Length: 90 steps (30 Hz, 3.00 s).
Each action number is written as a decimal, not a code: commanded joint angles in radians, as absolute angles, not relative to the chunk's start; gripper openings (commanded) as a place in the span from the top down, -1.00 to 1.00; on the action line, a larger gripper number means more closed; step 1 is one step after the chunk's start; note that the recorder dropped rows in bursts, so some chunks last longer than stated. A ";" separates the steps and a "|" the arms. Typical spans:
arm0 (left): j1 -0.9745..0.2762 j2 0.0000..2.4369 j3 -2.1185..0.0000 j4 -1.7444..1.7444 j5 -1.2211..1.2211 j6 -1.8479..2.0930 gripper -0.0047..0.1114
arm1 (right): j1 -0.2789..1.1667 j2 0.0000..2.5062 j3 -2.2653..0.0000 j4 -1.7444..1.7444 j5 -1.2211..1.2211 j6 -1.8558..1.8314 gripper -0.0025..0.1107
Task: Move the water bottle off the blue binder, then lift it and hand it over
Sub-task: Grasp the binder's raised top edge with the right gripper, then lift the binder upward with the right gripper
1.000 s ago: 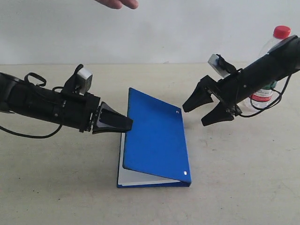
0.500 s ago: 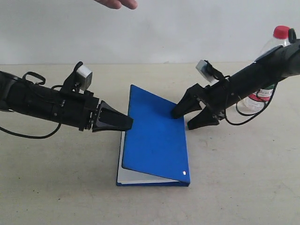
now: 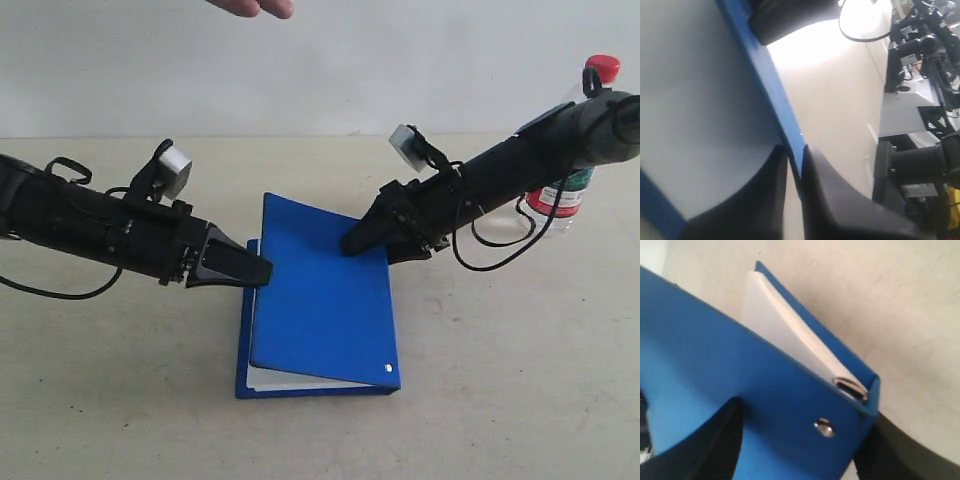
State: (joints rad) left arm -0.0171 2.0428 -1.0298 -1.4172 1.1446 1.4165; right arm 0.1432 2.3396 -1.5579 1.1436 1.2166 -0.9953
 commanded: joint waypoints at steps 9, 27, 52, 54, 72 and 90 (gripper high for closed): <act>-0.018 2.030 -1.037 -1.421 0.615 1.415 0.35 | 0.149 2.236 -1.556 1.145 1.221 -0.982 0.96; 0.080 1.826 -1.037 -1.437 0.497 1.406 0.12 | 0.155 2.049 -1.556 0.938 1.221 -0.917 0.96; 0.083 0.996 -0.594 -1.417 0.120 1.406 0.84 | 0.226 1.478 -1.346 0.698 1.211 -0.825 0.96; 0.083 0.933 -0.558 -1.417 0.127 1.402 0.84 | 0.256 1.422 -1.293 0.698 1.121 -0.840 0.96; 0.083 0.588 -0.219 -1.432 -0.165 1.190 0.84 | 0.300 1.315 -1.278 0.944 0.583 -1.058 0.96; 0.083 0.584 -0.170 -1.432 -0.211 1.140 0.84 | 0.300 1.316 -1.278 0.959 0.569 -1.078 0.89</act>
